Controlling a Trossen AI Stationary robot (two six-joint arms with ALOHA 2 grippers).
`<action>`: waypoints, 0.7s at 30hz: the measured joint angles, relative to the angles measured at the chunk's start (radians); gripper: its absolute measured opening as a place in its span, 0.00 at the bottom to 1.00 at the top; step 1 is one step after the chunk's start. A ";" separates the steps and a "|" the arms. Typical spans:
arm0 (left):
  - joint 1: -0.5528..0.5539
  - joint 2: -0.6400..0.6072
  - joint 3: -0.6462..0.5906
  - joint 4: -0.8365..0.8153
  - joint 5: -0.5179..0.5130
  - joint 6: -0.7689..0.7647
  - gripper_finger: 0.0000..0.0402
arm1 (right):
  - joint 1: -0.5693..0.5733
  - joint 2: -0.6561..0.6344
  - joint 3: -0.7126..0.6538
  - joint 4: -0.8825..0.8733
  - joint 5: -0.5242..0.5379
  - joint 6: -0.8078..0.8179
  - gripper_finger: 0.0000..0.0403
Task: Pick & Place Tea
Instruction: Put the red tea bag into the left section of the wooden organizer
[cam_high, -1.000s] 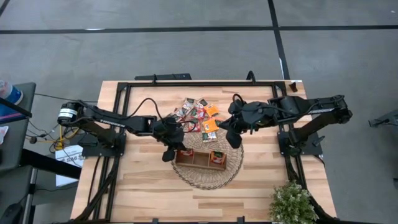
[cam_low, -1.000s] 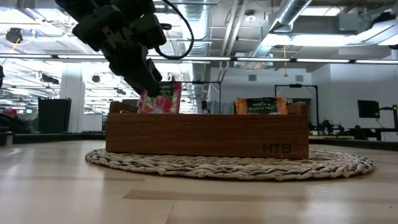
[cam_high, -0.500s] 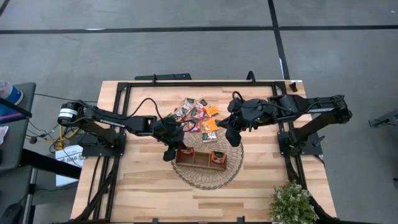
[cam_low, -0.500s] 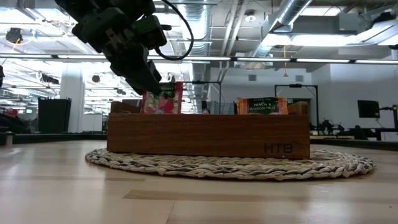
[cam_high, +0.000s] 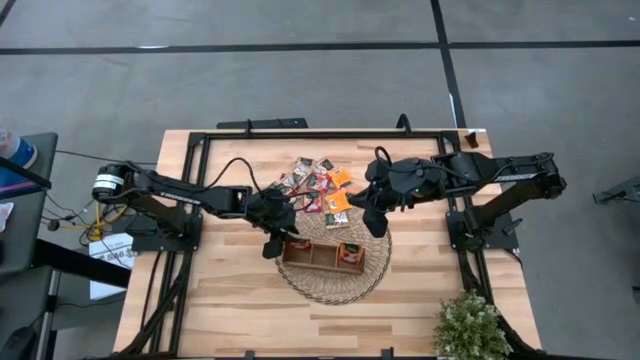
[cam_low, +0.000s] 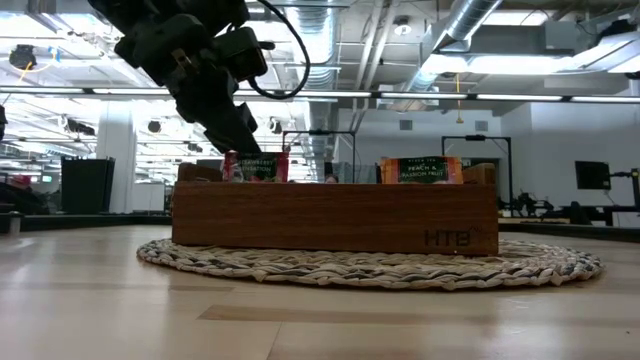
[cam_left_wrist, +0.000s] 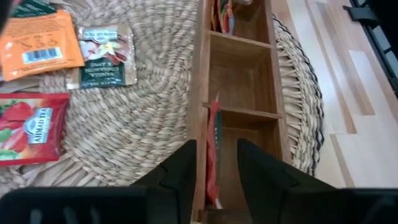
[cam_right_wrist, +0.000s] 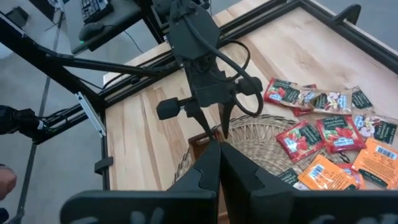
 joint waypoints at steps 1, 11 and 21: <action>0.000 -0.003 0.000 -0.002 -0.003 -0.001 0.28 | 0.000 0.000 0.000 0.000 0.000 0.000 0.00; 0.012 -0.138 0.000 -0.055 -0.136 0.000 0.29 | 0.000 0.000 0.000 0.000 0.000 -0.010 0.00; 0.258 -0.234 0.001 -0.321 -0.355 -0.395 0.29 | -0.001 0.000 0.000 0.011 0.000 -0.059 0.00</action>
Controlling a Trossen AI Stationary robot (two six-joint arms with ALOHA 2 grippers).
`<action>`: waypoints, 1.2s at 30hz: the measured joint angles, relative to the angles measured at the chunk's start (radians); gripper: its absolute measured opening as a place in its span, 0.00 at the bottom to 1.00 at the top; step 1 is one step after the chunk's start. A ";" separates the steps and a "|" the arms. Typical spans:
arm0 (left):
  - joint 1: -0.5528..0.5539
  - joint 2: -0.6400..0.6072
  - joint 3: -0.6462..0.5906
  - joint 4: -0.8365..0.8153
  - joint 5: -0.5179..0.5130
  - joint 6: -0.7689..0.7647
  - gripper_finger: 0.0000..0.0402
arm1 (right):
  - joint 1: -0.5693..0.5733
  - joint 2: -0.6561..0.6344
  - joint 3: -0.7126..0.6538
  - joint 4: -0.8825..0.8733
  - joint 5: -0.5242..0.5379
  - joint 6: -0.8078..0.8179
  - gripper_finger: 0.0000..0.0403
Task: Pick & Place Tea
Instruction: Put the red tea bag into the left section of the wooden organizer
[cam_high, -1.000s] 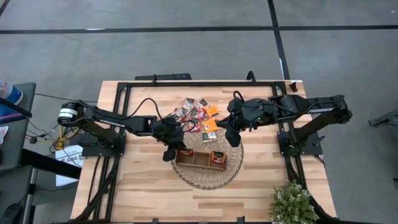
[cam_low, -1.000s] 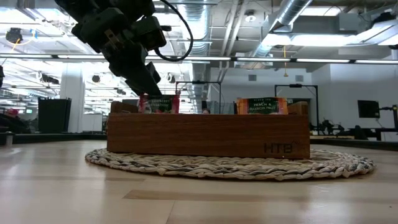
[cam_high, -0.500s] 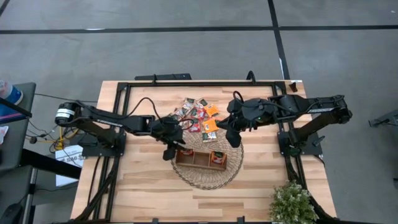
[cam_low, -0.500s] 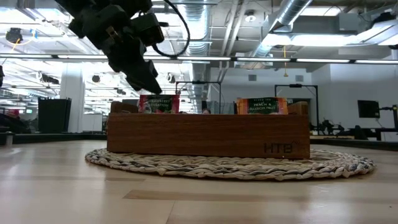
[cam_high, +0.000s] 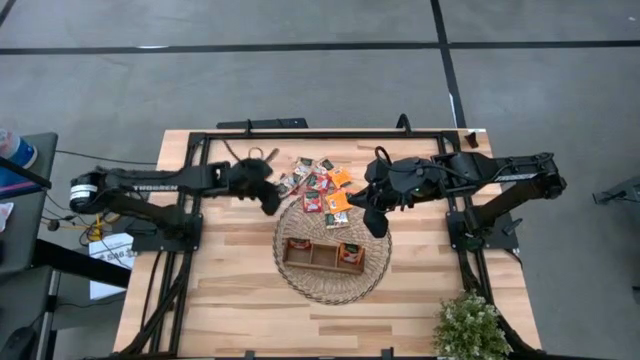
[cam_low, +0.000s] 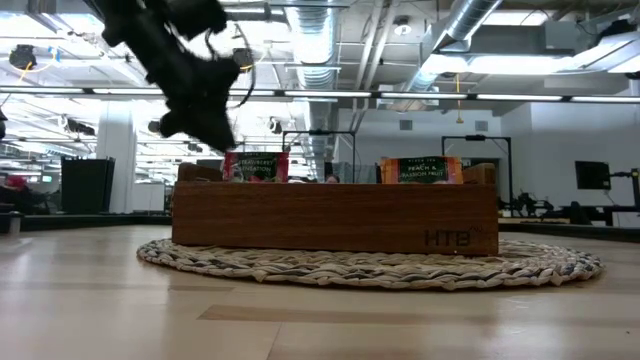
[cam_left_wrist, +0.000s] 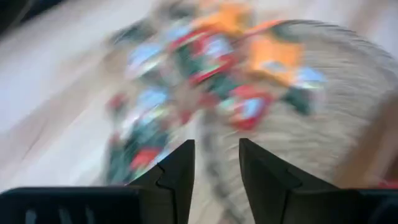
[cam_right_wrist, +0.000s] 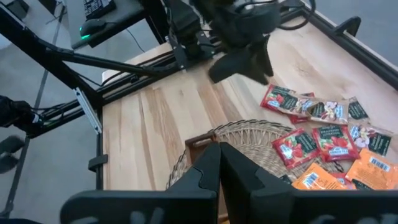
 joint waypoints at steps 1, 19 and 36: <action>0.027 0.001 0.000 -0.030 0.007 -0.032 0.29 | 0.000 0.000 0.000 0.002 0.000 -0.007 0.00; 0.212 0.185 0.039 -0.163 0.167 -0.227 0.56 | 0.000 0.000 0.000 0.057 -0.023 -0.108 0.00; 0.221 0.468 0.190 -0.258 0.093 -0.059 0.60 | 0.003 0.000 0.000 0.060 -0.030 -0.132 0.00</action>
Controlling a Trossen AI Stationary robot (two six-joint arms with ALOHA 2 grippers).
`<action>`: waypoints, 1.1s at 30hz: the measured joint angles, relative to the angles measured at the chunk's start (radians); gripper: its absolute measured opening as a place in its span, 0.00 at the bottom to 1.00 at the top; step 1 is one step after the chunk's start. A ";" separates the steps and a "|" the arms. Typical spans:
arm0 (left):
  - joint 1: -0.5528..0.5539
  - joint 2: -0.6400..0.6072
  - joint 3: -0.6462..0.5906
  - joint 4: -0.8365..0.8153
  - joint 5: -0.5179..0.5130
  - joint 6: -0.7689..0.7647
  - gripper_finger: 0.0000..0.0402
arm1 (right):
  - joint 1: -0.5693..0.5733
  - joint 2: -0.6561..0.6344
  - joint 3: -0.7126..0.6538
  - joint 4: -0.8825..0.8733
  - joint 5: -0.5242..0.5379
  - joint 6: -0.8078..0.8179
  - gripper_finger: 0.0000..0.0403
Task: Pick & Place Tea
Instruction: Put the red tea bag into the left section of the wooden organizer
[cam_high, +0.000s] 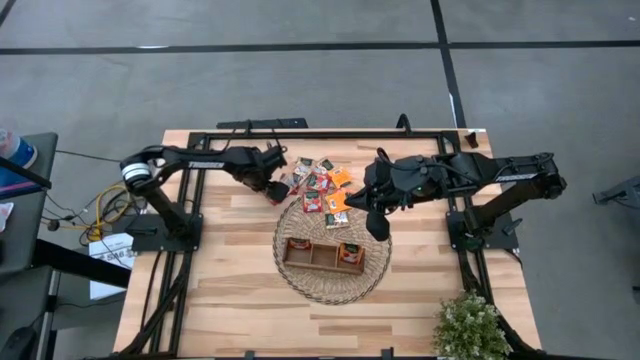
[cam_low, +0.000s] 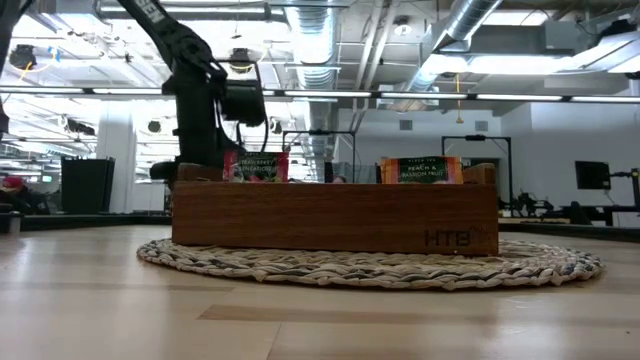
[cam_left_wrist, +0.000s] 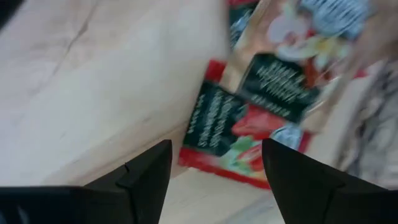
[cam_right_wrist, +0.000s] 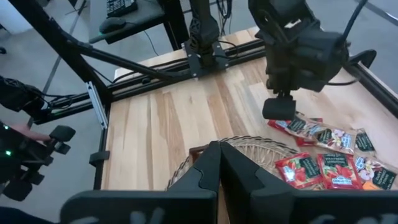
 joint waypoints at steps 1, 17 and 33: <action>0.000 0.010 0.000 0.000 -0.001 0.005 0.60 | 0.000 0.000 0.000 0.000 0.000 -0.002 0.00; 0.000 0.074 0.004 0.056 -0.010 0.047 0.60 | 0.004 0.000 0.000 0.004 0.004 -0.026 0.00; -0.005 0.078 0.002 0.065 -0.059 0.049 0.22 | 0.004 0.002 0.000 0.004 0.007 -0.031 0.00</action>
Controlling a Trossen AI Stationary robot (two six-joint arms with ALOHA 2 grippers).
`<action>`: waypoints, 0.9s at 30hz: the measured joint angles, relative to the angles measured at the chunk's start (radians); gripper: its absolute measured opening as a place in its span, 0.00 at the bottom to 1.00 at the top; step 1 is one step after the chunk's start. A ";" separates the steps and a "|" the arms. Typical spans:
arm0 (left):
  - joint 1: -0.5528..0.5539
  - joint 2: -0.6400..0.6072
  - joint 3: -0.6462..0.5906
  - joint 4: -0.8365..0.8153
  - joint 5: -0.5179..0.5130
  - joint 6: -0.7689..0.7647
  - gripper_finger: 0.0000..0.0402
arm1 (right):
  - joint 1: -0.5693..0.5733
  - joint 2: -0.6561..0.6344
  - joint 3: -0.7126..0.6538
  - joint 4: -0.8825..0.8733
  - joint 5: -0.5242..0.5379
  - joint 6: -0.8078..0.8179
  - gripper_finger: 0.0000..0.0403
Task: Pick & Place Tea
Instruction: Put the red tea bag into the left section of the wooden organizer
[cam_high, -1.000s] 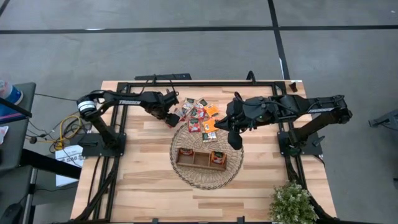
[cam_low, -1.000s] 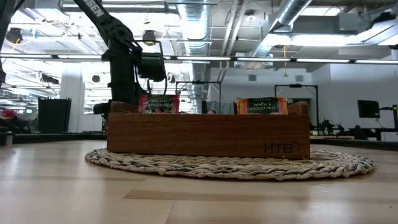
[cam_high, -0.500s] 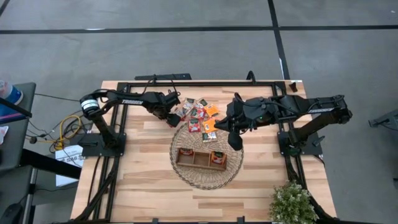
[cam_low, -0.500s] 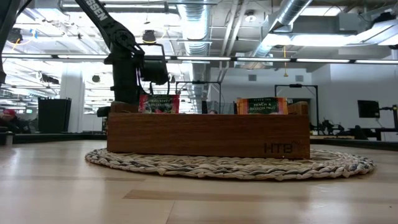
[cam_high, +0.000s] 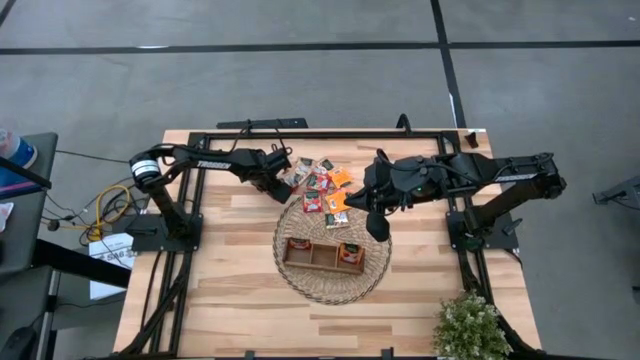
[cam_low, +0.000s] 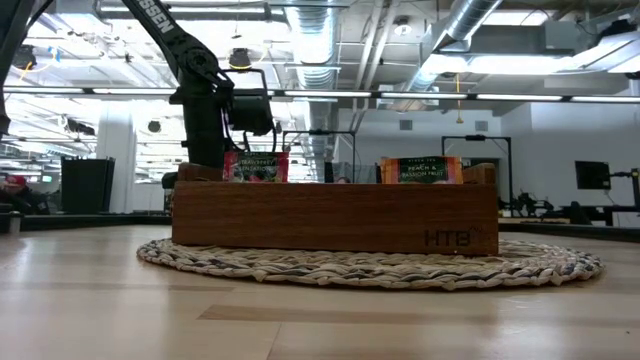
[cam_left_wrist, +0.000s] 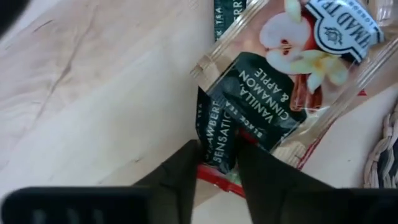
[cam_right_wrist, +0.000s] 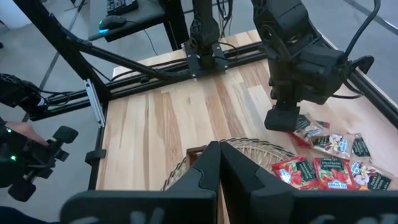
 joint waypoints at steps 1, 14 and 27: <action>-0.001 0.000 0.000 -0.001 0.000 0.000 0.18 | 0.000 0.000 0.000 0.000 0.000 -0.002 0.00; -0.052 -0.091 -0.006 -0.104 -0.043 0.015 0.00 | -0.007 0.000 0.000 0.000 0.000 -0.015 0.00; -0.130 -0.350 -0.004 -0.130 0.009 0.016 0.00 | -0.045 0.000 0.000 0.000 -0.001 -0.019 0.00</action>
